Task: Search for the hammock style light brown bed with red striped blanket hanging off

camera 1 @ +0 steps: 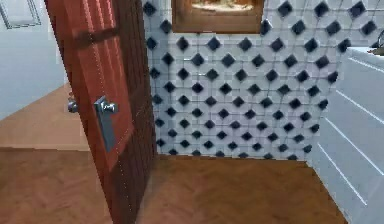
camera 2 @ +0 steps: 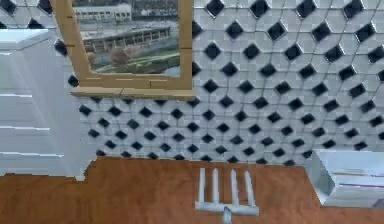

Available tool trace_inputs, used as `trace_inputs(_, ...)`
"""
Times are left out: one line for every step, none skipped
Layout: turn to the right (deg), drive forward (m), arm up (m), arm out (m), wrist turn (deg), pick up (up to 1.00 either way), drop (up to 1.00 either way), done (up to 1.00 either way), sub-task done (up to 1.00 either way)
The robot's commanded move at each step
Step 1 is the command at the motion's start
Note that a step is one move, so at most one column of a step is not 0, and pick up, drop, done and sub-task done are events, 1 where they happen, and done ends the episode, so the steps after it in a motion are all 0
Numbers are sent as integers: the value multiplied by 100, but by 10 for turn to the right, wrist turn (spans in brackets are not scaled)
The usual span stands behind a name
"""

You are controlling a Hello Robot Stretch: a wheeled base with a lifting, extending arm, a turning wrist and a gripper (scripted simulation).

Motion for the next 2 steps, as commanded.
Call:
trace_inputs(-450, 0, 0, 0, 0, 0, 0, 0, 0)
trace_inputs(-390, 0, 0, 0, 0, 0, 0, 0, 0)
